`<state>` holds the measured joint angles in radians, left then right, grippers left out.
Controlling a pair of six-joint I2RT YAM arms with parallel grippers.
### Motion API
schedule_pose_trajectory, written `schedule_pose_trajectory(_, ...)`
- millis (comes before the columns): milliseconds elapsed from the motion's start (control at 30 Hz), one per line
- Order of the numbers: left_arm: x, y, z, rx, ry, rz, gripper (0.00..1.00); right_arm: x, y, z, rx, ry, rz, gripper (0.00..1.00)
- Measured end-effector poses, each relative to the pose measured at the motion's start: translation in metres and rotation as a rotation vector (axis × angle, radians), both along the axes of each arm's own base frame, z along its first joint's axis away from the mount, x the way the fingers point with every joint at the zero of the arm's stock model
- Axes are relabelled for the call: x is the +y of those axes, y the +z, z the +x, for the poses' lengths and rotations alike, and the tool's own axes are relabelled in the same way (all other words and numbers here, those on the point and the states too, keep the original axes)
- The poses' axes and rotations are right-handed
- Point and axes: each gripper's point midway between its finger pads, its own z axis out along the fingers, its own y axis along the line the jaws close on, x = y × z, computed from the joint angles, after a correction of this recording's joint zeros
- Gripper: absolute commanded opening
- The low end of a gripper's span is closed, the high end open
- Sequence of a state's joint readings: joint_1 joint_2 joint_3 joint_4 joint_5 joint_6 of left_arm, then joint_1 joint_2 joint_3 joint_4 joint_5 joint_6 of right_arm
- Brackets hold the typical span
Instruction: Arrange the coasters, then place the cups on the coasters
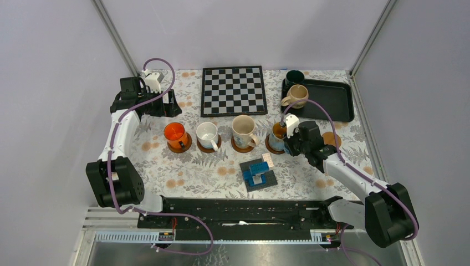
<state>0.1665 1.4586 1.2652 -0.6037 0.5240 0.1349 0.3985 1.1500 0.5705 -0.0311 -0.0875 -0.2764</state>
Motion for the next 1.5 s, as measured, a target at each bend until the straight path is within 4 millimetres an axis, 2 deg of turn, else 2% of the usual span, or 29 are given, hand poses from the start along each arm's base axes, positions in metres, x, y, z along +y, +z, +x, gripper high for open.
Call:
schedule_pose_trajectory(67,0.001,0.0,0.0,0.0,0.003,0.004,0.99,0.001,0.0,0.0,-0.002,0.002,0.0,0.36)
schedule_pose_trajectory(167,0.002,-0.001,0.0,0.001,0.006,0.007,0.99,0.002,0.0,0.001,-0.007,0.007,0.0,0.56)
schedule_pose_trajectory(367,0.002,-0.001,0.001,-0.001,0.005,0.013,0.99,0.004,0.002,0.002,-0.017,0.015,0.002,0.88)
schedule_pose_trajectory(467,0.002,-0.001,0.001,-0.002,0.004,0.015,0.99,0.003,0.003,-0.001,-0.003,0.022,-0.002,0.99)
schedule_pose_trajectory(567,0.003,-0.001,0.001,-0.004,0.001,0.019,0.99,0.005,0.011,-0.007,0.014,0.04,0.007,1.0)
schedule_pose_trajectory(633,0.003,-0.001,0.001,-0.005,-0.002,0.021,0.99,0.009,0.026,-0.008,0.012,0.054,0.025,1.0)
schedule_pose_trajectory(700,0.003,-0.001,0.001,-0.007,-0.005,0.024,0.99,0.013,0.049,-0.002,-0.005,0.044,0.051,1.0)
schedule_pose_trajectory(800,0.003,-0.001,0.001,-0.008,-0.007,0.026,0.99,0.022,0.094,0.02,-0.051,0.016,0.098,1.0)
schedule_pose_trajectory(900,0.003,-0.001,0.001,-0.009,-0.007,0.027,0.99,0.029,0.141,0.054,-0.109,-0.019,0.162,1.0)
schedule_pose_trajectory(933,0.003,-0.001,0.001,-0.009,-0.007,0.027,0.99,0.031,0.15,0.063,-0.12,-0.028,0.176,1.0)
schedule_pose_trajectory(1000,0.003,-0.001,0.001,-0.009,-0.007,0.027,0.99,0.021,0.163,0.088,-0.122,-0.074,0.193,1.0)
schedule_pose_trajectory(1100,0.003,-0.001,0.001,-0.01,-0.007,0.028,0.99,0.006,0.16,0.117,-0.09,-0.121,0.197,0.98)
schedule_pose_trajectory(1267,0.004,-0.001,0.001,-0.01,-0.003,0.032,0.99,-0.038,0.133,0.15,0.003,-0.251,0.163,0.96)
schedule_pose_trajectory(1367,0.005,-0.001,0.001,-0.009,-0.001,0.033,0.99,-0.047,0.119,0.151,0.051,-0.337,0.168,1.0)
schedule_pose_trajectory(1500,0.005,-0.001,0.001,-0.007,0.003,0.032,0.99,-0.042,0.105,0.147,0.13,-0.457,0.223,0.99)
